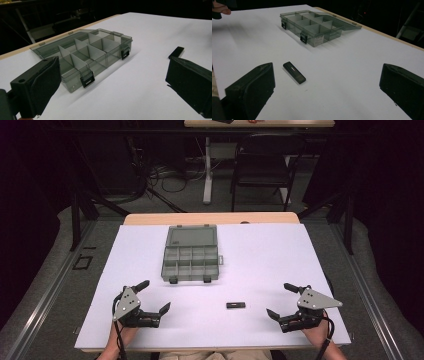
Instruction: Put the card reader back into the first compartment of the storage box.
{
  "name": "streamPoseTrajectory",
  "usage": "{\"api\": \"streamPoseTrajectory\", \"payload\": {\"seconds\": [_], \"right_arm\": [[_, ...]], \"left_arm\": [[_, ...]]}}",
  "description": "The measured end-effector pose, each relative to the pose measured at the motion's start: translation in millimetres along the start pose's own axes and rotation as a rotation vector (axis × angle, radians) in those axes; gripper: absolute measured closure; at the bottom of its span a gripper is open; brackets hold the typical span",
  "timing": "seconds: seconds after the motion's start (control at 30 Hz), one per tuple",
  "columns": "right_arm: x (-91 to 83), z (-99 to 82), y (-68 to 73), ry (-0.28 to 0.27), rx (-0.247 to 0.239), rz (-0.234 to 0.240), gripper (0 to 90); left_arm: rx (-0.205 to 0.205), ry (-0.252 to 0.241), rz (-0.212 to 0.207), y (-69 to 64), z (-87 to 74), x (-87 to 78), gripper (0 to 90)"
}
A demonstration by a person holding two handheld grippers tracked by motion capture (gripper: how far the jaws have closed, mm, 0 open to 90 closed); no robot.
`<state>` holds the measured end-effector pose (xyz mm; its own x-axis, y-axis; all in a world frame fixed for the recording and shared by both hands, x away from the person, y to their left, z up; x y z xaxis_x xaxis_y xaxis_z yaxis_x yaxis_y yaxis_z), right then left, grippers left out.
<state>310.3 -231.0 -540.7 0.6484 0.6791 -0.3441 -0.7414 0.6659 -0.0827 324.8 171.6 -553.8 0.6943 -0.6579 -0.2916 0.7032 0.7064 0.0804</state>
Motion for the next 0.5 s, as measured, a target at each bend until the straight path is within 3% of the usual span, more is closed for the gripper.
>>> {"api": "streamPoseTrajectory", "payload": {"seconds": [0.2, 0.5], "right_arm": [[0.7, 1.2, -4.2, 0.032, 0.020, -0.002, 0.0], [14.4, 6.4, 0.9, 0.103, -0.023, 0.041, 0.0]], "left_arm": [[-0.004, 0.001, 0.003, 0.6, -1.4, -2.8, 0.2], [-0.005, -0.001, 0.003, 0.0, -1.5, -4.5, 0.2]]}}
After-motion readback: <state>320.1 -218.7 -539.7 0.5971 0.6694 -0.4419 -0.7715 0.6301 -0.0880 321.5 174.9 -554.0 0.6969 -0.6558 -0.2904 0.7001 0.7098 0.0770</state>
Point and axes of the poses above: each handheld gripper's, and its own axes: x roughly forward along the jaws, z roughly out of its top, y roughly to its left, the point moved 7 cm from there along x, roughly forward along the jaws
